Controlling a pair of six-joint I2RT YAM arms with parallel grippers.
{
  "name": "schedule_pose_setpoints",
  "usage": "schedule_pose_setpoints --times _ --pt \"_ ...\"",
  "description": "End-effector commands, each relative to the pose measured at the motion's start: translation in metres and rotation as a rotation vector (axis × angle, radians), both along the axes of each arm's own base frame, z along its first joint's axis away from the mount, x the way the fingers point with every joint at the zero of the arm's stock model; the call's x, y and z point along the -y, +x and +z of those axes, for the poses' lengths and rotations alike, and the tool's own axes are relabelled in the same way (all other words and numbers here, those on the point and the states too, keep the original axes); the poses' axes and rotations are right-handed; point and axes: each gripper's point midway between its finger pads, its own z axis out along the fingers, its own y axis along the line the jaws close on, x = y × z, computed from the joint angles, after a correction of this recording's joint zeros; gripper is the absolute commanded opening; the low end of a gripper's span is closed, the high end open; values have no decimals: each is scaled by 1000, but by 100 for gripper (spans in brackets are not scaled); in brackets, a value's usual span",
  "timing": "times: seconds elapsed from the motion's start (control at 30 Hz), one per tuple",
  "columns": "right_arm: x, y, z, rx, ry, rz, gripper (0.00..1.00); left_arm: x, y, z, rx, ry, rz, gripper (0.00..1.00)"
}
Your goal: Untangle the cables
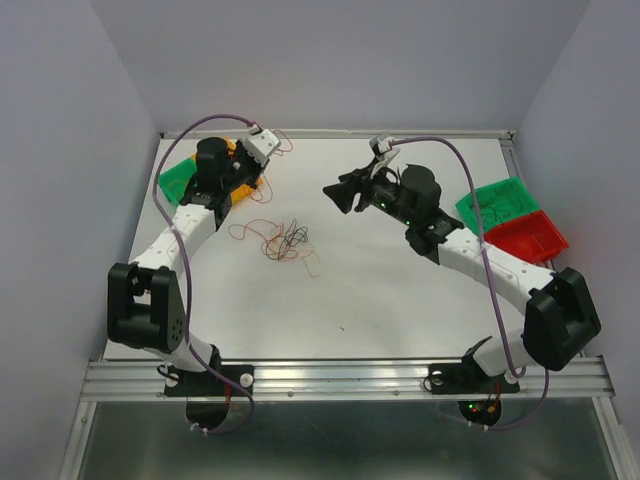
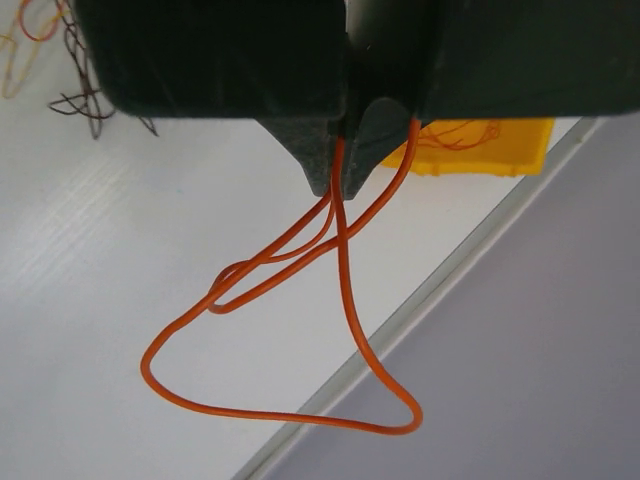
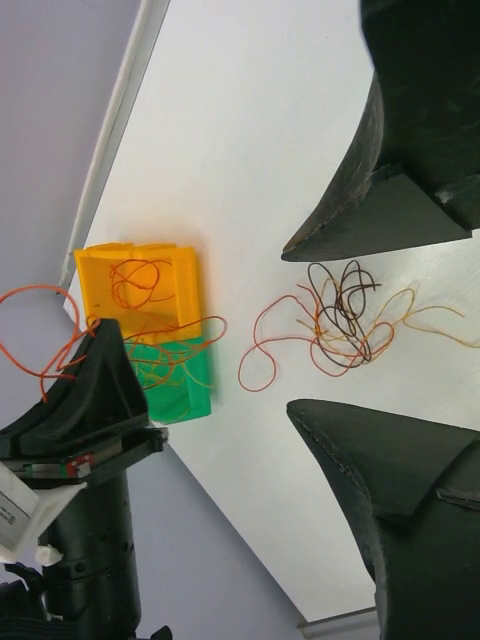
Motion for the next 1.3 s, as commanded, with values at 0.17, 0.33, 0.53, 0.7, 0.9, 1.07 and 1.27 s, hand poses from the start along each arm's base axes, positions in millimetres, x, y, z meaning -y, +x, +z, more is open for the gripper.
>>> schedule_pose_setpoints --times 0.17,0.33,0.53,0.7,0.9,1.07,1.27 --pt "14 -5 29 86 58 -63 63 -72 83 26 161 15 295 0" --pt "15 -7 30 94 55 -65 62 -97 120 10 160 24 368 0" --pt "16 -6 23 84 48 -70 62 -132 157 -7 137 -36 449 0" --pt "16 -5 19 78 45 -73 62 -164 165 -34 101 -2 536 0" --pt "15 -6 11 60 42 -64 62 -174 164 -66 -24 1 566 0" --pt "16 -5 7 49 44 -73 61 -175 157 -83 -139 -3 596 0" --pt "15 -7 5 43 48 -64 61 -187 162 -113 -310 80 646 0"
